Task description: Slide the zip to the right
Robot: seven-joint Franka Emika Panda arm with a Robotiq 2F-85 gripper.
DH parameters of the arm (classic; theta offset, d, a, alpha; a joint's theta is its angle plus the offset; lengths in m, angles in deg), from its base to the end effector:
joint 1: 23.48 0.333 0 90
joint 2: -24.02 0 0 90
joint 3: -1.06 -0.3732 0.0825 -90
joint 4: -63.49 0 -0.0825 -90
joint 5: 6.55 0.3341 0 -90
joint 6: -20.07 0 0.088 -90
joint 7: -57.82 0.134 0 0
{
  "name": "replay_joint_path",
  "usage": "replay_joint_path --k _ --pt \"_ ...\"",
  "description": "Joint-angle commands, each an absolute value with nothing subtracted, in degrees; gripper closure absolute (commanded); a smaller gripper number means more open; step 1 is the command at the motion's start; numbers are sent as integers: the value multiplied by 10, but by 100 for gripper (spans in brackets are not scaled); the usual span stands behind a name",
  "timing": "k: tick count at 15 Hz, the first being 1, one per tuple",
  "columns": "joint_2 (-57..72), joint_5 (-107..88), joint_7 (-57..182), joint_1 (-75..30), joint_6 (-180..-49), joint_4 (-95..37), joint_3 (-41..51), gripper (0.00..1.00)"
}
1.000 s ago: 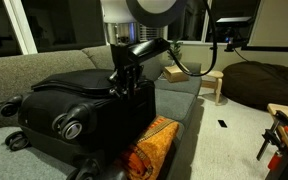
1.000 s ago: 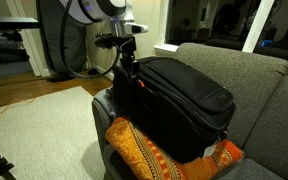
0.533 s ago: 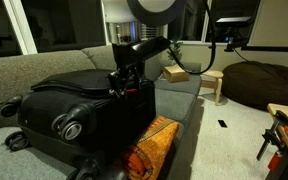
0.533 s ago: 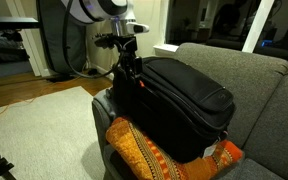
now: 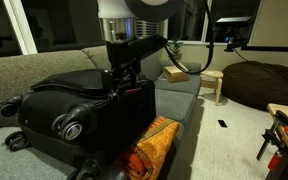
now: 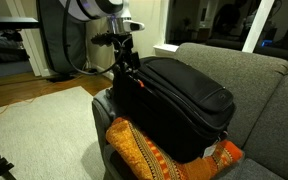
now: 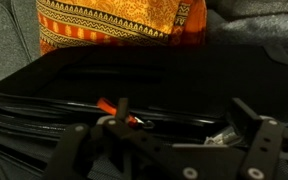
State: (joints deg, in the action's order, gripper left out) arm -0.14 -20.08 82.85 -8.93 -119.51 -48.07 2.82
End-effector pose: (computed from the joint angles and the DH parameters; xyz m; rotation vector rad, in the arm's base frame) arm 0.6029 0.1338 0.3309 2.9953 -0.0531 0.1776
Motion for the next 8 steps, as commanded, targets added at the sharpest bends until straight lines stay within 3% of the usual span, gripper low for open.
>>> replay_joint_path --k 1,8 --pt "17 -195 810 -92 -1190 -487 17 0" --pt "17 -199 813 -90 -1197 -483 11 0"
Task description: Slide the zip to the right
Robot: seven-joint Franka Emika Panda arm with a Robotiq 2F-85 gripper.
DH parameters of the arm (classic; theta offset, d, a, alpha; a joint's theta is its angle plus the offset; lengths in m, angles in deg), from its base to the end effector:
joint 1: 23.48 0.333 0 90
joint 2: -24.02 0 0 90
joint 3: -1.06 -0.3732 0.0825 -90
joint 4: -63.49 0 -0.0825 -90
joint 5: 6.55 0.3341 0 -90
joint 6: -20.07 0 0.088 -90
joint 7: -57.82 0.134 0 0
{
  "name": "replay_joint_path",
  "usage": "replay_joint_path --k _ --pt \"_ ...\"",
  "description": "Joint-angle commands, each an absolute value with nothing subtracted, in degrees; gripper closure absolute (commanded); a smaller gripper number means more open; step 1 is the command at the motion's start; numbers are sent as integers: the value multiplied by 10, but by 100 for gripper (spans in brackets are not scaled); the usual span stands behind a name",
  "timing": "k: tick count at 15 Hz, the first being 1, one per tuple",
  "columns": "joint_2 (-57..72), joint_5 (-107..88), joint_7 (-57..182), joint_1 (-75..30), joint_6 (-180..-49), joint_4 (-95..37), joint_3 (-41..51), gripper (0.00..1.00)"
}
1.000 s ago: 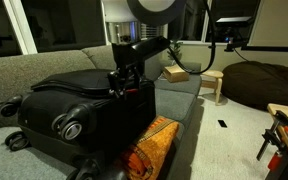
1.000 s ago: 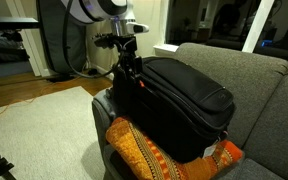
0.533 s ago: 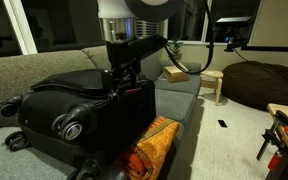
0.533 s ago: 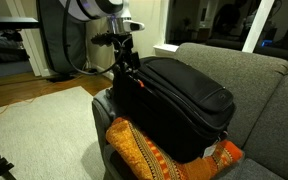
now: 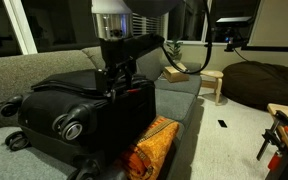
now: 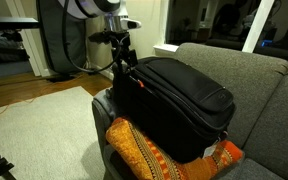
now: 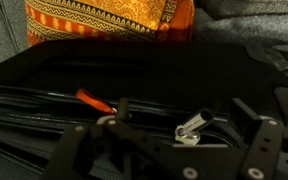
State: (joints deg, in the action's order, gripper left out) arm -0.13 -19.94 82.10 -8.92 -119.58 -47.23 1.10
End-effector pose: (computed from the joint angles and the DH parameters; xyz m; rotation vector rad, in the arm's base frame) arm 0.6034 0.1516 0.3367 3.0130 0.0028 0.1978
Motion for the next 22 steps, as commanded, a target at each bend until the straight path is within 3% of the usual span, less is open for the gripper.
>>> replay_joint_path --k 1,22 --pt "16 -202 818 -88 -1199 -482 14 0" --pt "23 -291 923 -45 -1305 -550 74 0"
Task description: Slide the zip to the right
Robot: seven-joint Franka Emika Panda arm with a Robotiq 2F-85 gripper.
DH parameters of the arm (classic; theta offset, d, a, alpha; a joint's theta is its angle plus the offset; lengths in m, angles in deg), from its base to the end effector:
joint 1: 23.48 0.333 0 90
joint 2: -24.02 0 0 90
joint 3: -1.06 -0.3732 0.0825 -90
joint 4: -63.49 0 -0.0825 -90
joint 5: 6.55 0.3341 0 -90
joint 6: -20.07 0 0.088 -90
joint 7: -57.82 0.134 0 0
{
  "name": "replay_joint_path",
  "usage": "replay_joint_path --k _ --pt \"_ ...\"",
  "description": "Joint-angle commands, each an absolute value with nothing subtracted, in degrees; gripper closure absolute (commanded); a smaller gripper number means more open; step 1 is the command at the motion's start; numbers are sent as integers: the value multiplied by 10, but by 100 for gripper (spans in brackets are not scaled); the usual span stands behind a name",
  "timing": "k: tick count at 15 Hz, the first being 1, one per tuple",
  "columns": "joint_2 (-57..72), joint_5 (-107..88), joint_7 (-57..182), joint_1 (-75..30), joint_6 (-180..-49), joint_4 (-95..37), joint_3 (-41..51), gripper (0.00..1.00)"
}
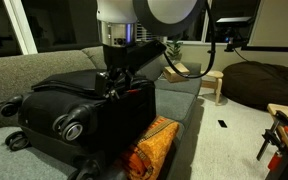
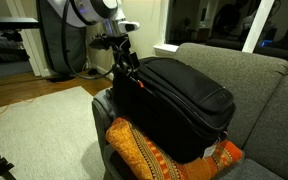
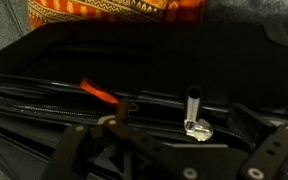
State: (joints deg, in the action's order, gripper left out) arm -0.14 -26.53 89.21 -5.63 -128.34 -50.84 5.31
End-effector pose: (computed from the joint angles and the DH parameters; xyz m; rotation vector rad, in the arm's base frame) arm 0.6021 0.1513 0.3278 2.9648 -0.0280 0.3676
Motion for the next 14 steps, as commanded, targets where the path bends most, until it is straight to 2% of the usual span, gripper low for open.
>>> replay_joint_path --k 1,10,12,14 --pt "24 -296 929 -44 -1307 -553 77 0" --pt "28 -323 962 -38 -1317 -573 88 0" --pt "29 -324 966 -36 -1317 -577 87 4" --pt "29 -322 964 -38 -1315 -577 84 2"
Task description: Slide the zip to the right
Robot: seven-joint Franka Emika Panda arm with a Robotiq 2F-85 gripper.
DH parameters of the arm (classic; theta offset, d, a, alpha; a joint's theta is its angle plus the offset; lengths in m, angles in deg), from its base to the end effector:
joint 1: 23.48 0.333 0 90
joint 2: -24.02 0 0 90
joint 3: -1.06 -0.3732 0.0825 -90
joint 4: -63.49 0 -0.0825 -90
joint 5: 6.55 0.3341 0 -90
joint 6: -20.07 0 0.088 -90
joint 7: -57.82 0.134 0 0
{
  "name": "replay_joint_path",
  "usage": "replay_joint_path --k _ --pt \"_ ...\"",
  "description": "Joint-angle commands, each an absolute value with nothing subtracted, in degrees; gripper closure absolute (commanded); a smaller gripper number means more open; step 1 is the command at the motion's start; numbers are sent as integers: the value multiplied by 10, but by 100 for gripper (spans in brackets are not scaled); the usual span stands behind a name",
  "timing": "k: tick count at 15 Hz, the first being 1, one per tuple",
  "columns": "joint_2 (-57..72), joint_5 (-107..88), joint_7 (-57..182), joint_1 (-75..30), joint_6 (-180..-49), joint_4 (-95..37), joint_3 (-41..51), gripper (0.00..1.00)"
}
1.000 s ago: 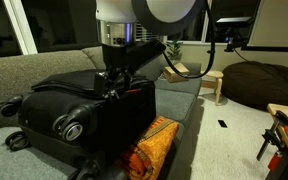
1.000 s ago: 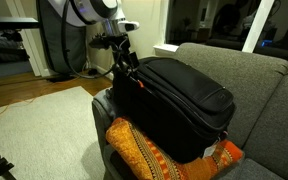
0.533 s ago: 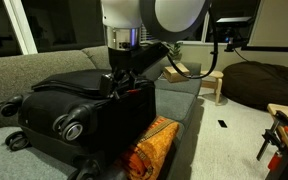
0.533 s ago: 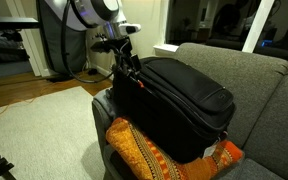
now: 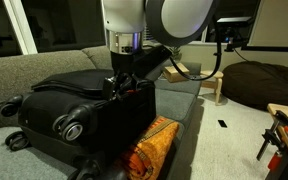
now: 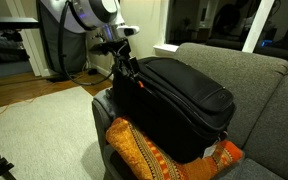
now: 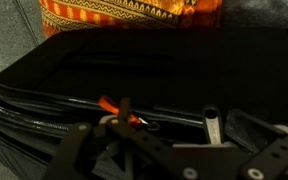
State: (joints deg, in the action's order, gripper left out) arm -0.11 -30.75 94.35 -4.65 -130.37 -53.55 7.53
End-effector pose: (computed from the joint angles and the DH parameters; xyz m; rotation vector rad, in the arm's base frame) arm 0.5932 0.1396 0.3139 2.9243 -0.0812 0.3791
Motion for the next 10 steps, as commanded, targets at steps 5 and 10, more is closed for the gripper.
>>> replay_joint_path --k 5,10 --pt "29 -323 963 -37 -1314 -582 84 40" --pt "42 -304 925 -48 -1310 -587 65 25"
